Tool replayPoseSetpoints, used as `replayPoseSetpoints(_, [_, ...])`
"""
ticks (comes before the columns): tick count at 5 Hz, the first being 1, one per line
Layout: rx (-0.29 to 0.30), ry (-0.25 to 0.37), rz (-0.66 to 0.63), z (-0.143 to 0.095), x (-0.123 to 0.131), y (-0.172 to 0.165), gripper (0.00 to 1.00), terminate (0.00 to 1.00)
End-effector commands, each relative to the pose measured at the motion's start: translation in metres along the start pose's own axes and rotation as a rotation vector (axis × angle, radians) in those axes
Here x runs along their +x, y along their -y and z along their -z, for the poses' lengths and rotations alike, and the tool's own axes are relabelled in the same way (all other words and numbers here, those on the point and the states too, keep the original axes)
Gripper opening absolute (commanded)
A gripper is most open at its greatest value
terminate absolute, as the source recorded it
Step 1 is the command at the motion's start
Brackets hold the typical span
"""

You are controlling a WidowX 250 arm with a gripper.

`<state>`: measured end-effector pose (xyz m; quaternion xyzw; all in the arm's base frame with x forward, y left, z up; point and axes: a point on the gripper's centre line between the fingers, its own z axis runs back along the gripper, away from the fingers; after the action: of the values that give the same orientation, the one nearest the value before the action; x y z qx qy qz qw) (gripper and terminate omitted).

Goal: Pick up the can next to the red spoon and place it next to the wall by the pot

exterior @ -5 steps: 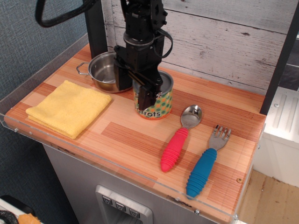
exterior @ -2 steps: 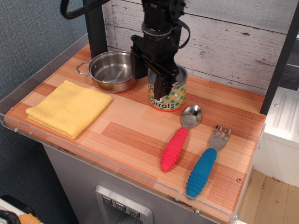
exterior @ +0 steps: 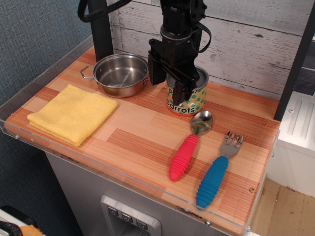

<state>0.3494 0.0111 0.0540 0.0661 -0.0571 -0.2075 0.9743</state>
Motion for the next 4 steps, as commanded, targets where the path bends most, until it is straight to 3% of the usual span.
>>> replayPoseSetpoints(1, [0.008, 0.104, -0.01, -0.019, 0.019, -0.005, 1.0, 0.0])
replayPoseSetpoints(3, [0.016, 0.163, -0.003, -0.018, 0.032, 0.002, 1.0, 0.0])
replayPoseSetpoints(4, [0.081, 0.197, -0.026, -0.026, 0.031, 0.004, 1.0, 0.0])
